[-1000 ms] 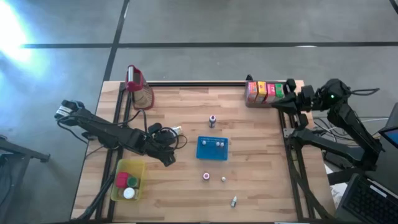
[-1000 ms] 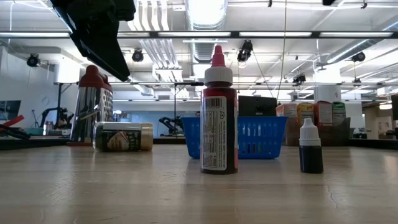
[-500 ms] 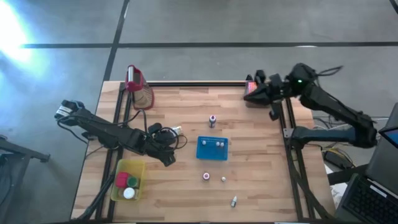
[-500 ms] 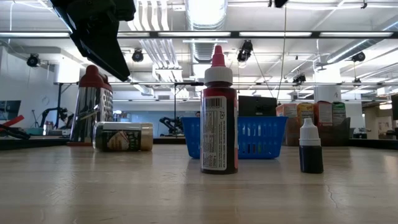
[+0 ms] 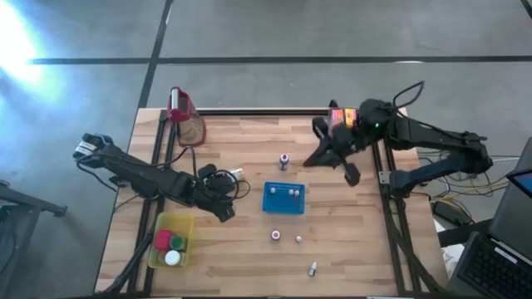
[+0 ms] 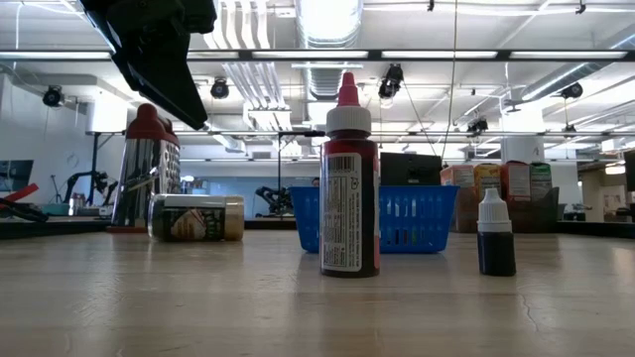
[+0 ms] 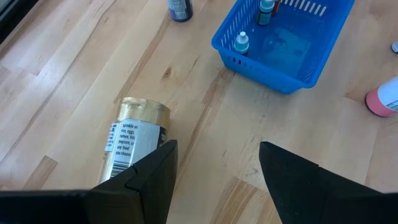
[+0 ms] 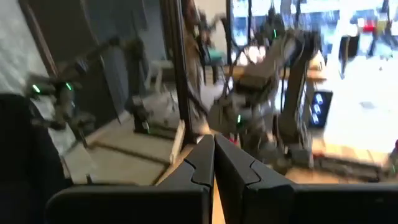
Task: Pick & Place Kitchen Items
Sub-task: Put the small blue food coloring bottle into the blue bin
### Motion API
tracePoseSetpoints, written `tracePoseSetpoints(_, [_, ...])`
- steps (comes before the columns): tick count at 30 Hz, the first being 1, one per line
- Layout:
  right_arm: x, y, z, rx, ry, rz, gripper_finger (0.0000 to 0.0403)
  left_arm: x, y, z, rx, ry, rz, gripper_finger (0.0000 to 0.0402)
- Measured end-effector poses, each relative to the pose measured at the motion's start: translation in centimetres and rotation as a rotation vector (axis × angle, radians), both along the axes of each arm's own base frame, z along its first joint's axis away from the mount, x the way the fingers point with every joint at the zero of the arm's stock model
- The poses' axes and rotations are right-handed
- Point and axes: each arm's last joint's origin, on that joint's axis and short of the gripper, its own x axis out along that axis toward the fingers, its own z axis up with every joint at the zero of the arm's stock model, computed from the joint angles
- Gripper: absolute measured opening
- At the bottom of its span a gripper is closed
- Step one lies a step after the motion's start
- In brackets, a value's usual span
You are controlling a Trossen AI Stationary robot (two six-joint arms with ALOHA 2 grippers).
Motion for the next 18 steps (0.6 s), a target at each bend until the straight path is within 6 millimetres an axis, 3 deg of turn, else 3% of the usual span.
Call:
tracePoseSetpoints(8, [0.0, 4.9, -0.6, -0.092, 0.289, -0.144, 0.0008, 0.0, 0.0, 0.0, 0.000, -0.001, 0.000, 0.0232])
tracePoseSetpoints(18, [-0.3, 10.2, -2.1, -0.004, 0.421, -0.158, 0.0008, 0.1, 0.0, 0.0, -0.003, -0.008, 0.000, 0.0232])
